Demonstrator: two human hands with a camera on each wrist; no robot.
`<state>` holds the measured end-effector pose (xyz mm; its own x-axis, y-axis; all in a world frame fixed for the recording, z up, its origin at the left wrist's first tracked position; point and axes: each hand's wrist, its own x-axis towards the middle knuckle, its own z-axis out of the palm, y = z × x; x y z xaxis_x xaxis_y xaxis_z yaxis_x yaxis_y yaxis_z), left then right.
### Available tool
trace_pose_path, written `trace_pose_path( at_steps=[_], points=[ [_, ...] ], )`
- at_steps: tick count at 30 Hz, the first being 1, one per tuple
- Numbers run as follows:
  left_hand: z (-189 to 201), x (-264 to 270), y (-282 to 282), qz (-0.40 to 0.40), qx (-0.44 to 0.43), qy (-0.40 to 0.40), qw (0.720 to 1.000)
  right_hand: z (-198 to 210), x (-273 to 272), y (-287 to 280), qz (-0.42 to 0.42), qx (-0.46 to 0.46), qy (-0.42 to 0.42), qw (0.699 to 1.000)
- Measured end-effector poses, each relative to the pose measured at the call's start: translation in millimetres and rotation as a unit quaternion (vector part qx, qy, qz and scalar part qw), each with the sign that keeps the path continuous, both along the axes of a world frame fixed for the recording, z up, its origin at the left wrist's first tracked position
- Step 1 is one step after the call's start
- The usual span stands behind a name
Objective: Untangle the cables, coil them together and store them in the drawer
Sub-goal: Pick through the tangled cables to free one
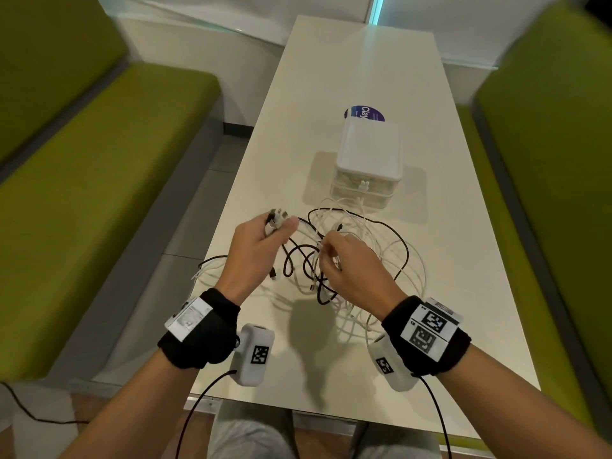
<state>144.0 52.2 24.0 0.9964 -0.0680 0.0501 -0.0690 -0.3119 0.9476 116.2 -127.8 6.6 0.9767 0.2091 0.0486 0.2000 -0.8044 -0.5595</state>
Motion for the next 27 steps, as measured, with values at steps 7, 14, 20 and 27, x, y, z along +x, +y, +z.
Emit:
trace_pose_path(
  at_steps=[7,14,20,27],
  points=[
    [19.5,8.6,11.1,0.036,-0.139,0.032,0.989,12.0,11.0,-9.2,0.0,0.127,0.07,0.989],
    [36.3,20.6,17.8,0.077,-0.155,0.012,0.985,14.2,18.5,-16.9,0.005,0.077,0.021,0.997],
    [-0.2,10.3,15.6,0.072,0.215,-0.04,0.973,1.5,9.5,-24.3,-0.044,-0.001,0.046,0.998],
    [5.4,-2.4,-4.4,0.013,0.147,-0.161,0.976,6.0,8.9,-15.9,-0.039,-0.064,0.038,0.996]
  ],
)
